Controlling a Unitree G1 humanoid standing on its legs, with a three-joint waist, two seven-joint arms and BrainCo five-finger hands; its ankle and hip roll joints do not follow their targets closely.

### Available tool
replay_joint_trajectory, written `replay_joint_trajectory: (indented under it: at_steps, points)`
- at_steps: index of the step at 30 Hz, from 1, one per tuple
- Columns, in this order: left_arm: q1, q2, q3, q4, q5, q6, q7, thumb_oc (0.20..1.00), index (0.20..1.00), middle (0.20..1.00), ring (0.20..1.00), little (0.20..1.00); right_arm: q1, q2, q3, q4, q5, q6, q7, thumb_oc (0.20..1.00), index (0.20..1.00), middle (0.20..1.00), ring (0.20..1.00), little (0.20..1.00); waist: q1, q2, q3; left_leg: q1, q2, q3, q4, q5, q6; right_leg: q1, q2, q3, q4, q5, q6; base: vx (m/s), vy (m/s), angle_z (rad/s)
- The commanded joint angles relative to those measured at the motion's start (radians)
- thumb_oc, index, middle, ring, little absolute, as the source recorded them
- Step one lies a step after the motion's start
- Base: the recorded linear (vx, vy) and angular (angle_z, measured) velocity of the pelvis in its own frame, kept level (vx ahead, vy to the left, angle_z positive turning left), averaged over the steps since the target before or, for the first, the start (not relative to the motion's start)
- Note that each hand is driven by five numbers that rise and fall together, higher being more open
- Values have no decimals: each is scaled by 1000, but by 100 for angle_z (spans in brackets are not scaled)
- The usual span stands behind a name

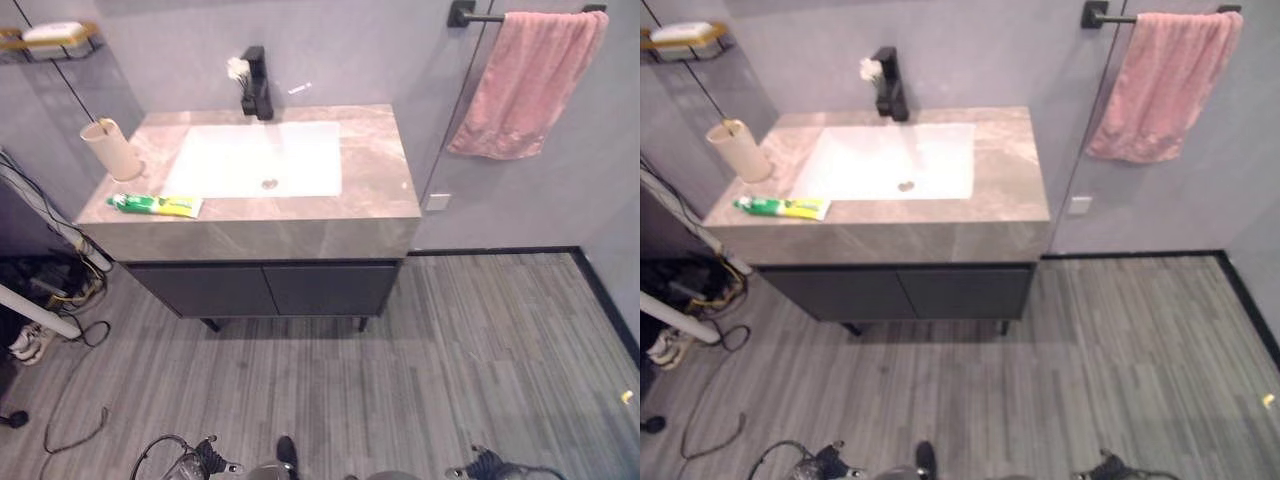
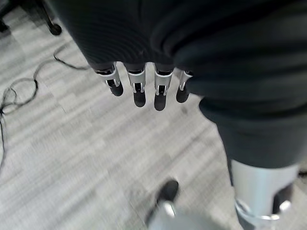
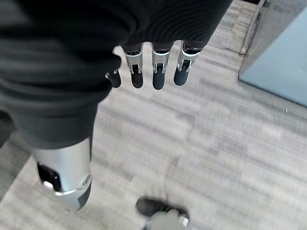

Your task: Put brush and paste in cup on sink, flatten towel.

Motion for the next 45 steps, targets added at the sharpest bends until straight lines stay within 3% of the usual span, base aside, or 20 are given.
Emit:
replay_joint_trajectory:
  at_steps: [1, 2, 4, 5, 6, 7, 10, 16, 18, 19, 21, 22, 25, 26, 28, 29, 30, 32, 36, 45]
  points:
    - [-19, 69, 88, -78, -25, -11, 35, 1000, 1000, 1000, 1000, 1000, -23, 14, 35, -89, -13, -11, -12, 1000, 1000, 1000, 1000, 1000, 53, -63, 13, -69, 48, 74, 112, -68, -66, -77, -352, -324, -53, 263, 35, 53, 542, -237]
    - [-6, 74, 81, -74, 4, -11, 28, 1000, 1000, 1000, 1000, 1000, -31, 20, 59, -111, -25, -19, -3, 1000, 1000, 1000, 1000, 1000, 32, -59, 17, -8, 22, 108, 40, -56, -58, -124, -236, -294, -23, 203, 31, 96, 618, -165]
    - [9, 71, 88, -63, 17, -9, 23, 1000, 1000, 1000, 1000, 1000, -27, 26, 77, -126, -29, -24, -4, 1000, 1000, 1000, 1000, 1000, 30, -63, 20, 33, 11, 132, -1, -48, -56, -118, -183, -320, -45, 179, 17, 135, 328, -47]
    - [17, 64, 87, -58, 22, -10, 20, 1000, 1000, 1000, 1000, 1000, -22, 29, 82, -126, -28, -29, -4, 1000, 1000, 1000, 1000, 1000, 22, -66, 21, 48, 0, 136, -12, -48, -53, -125, -140, -301, -48, 174, 10, 143, 260, -48]
    - [24, 58, 83, -46, 37, -7, 11, 1000, 1000, 1000, 1000, 1000, -6, 31, 93, -141, -23, -38, -2, 1000, 1000, 1000, 1000, 1000, 3, -79, 19, 67, -24, 131, -22, -55, -44, -142, -42, -240, -60, 163, -10, 142, 231, -13]
    - [24, 55, 80, -42, 45, -8, 8, 1000, 1000, 1000, 1000, 1000, 2, 34, 98, -139, -20, -41, -3, 1000, 1000, 1000, 1000, 1000, -5, -87, 19, 78, -37, 132, -31, -59, -39, -150, -4, -220, -66, 165, -20, 138, 197, 11]
    - [17, 37, 52, -53, 65, -15, 7, 1000, 1000, 1000, 1000, 1000, 21, 27, 99, -141, -16, -44, -8, 1000, 1000, 1000, 1000, 1000, -23, -93, 9, 86, -47, 129, -46, -57, -34, -132, 16, -140, -108, 175, -34, 60, 31, 26]
    - [-13, 13, 18, -100, 49, -31, 9, 1000, 1000, 1000, 1000, 1000, 36, -3, 76, -102, -24, -43, -15, 1000, 1000, 1000, 1000, 1000, -22, -102, 12, 34, -37, 111, 137, -93, -61, -55, -6, -118, -202, 208, -41, 44, -73, 11]
    - [-19, 9, 21, -110, 38, -32, 12, 1000, 1000, 1000, 1000, 1000, 32, -12, 75, -117, -23, -45, -14, 1000, 1000, 1000, 1000, 1000, -17, -108, 28, -25, -17, 92, 269, -73, -81, -48, -12, -118, -199, 207, -54, 0, -93, 36]
    - [-19, 9, 21, -110, 38, -32, 12, 1000, 1000, 1000, 1000, 1000, 32, -12, 75, -117, -23, -45, -14, 1000, 1000, 1000, 1000, 1000, -17, -108, 27, -25, -17, 92, 269, -73, -81, -48, -12, -118, -199, 207, -54, -13, -93, 4]
    - [-23, 1, 19, -107, 26, -32, 15, 1000, 1000, 1000, 1000, 1000, 17, -26, 96, -117, -48, -44, -14, 1000, 1000, 1000, 1000, 1000, 7, -122, 51, -112, -17, 12, 449, -35, -112, -23, -20, -110, -198, 198, -73, 20, -72, -3]
    - [-23, 1, 19, -107, 26, -32, 15, 1000, 1000, 1000, 1000, 1000, 16, -26, 96, -116, -48, -44, -14, 1000, 1000, 1000, 1000, 1000, 6, -121, 51, -114, -16, 11, 451, -36, -112, -23, -19, -111, -198, 198, -74, 54, 2, 0]
    - [-18, 2, 18, -97, 27, -32, 19, 1000, 1000, 1000, 1000, 1000, 17, -27, 98, -122, -52, -44, -15, 1000, 1000, 1000, 1000, 1000, 0, -124, 42, -99, 59, 32, 365, -35, -96, -14, -41, -112, -204, 192, -64, 109, 117, 4]
    - [-13, 5, 25, -78, 21, -30, 31, 1000, 1000, 1000, 1000, 1000, 13, -26, 100, -124, -49, -44, -21, 1000, 1000, 1000, 1000, 1000, 8, -117, 35, -81, 85, -37, 208, -40, -93, -19, -58, -99, -201, 176, -47, 152, 218, 11]
    - [-13, 3, 25, -70, 16, -30, 35, 1000, 1000, 1000, 1000, 1000, 12, -24, 101, -121, -48, -45, -21, 1000, 1000, 1000, 1000, 1000, 7, -114, 36, -68, 90, -54, 185, -25, -102, -20, -63, -98, -197, 171, -44, 132, 207, -2]
    - [-7, 3, 24, -64, 13, -30, 33, 1000, 1000, 1000, 1000, 1000, 7, -25, 104, -122, -48, -45, -17, 1000, 1000, 1000, 1000, 1000, 10, -106, 34, -59, 68, -100, 193, -39, -108, -18, -73, -81, -188, 159, -40, 109, 188, -19]
    - [-7, 3, 24, -64, 13, -30, 33, 1000, 1000, 1000, 1000, 1000, 7, -25, 104, -122, -48, -45, -17, 1000, 1000, 1000, 1000, 1000, 11, -106, 35, -58, 68, -100, 193, -41, -108, -16, -73, -81, -188, 159, -40, 127, 210, -39]
    - [-11, 4, 21, -67, 15, -31, 30, 1000, 1000, 1000, 1000, 1000, 14, -20, 93, -117, -47, -44, -17, 1000, 1000, 1000, 1000, 1000, -1, -94, 28, -22, 72, -47, 140, -50, -105, -10, -88, -93, -186, 154, -31, 111, 208, -25]
    - [-14, 13, 15, -83, 21, -36, 30, 1000, 1000, 1000, 1000, 1000, -9, -9, 98, -140, -52, -38, -19, 1000, 1000, 1000, 1000, 1000, 11, -84, 30, 6, 13, -30, 101, -82, -65, -38, -136, -51, -149, 170, 9, 98, 299, -7]
    - [1, 34, 13, -126, 39, -46, 30, 1000, 1000, 1000, 1000, 1000, -49, -3, 111, -253, -27, -57, -11, 1000, 1000, 1000, 1000, 1000, 27, -72, 51, 34, -41, 21, 54, -105, -12, -142, -176, -7, -16, 224, 55, 25, 233, -30]
